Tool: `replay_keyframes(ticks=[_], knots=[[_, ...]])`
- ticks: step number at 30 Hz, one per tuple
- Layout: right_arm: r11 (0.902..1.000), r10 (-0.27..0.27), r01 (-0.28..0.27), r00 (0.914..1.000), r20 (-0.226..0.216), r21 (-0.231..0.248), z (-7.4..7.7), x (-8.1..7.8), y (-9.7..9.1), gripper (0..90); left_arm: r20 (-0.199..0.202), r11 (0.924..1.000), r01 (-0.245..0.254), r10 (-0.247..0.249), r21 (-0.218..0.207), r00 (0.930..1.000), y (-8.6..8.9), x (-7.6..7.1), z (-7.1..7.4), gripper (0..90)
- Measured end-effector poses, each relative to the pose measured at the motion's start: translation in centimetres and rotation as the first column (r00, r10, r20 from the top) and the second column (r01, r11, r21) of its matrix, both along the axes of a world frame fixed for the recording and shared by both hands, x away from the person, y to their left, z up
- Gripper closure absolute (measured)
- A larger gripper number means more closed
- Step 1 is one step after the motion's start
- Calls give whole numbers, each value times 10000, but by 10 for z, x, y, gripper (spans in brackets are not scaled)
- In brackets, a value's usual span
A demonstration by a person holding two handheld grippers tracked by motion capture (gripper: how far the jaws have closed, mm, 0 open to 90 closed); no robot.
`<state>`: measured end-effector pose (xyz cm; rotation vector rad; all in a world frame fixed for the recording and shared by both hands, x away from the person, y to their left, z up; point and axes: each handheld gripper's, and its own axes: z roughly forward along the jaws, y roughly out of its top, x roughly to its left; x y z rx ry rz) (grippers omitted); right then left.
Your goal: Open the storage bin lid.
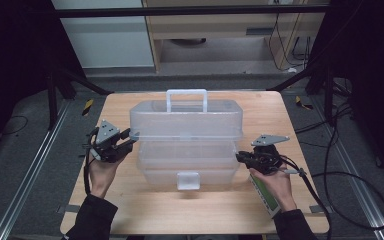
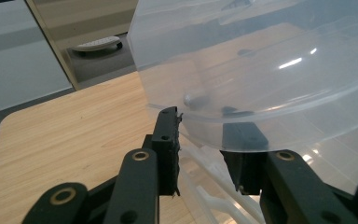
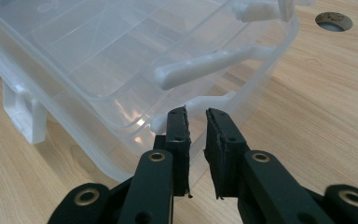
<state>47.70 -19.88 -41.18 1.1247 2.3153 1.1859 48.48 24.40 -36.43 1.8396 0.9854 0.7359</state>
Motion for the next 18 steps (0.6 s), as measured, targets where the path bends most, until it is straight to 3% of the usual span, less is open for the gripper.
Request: replay_keyframes(ticks=[18], knots=[[10000, -23, 23, 10000, -5, -2, 0, 0, 0, 796, -12, 9995, -318, 318, -78, 9995, -4, 18, 22, 697]])
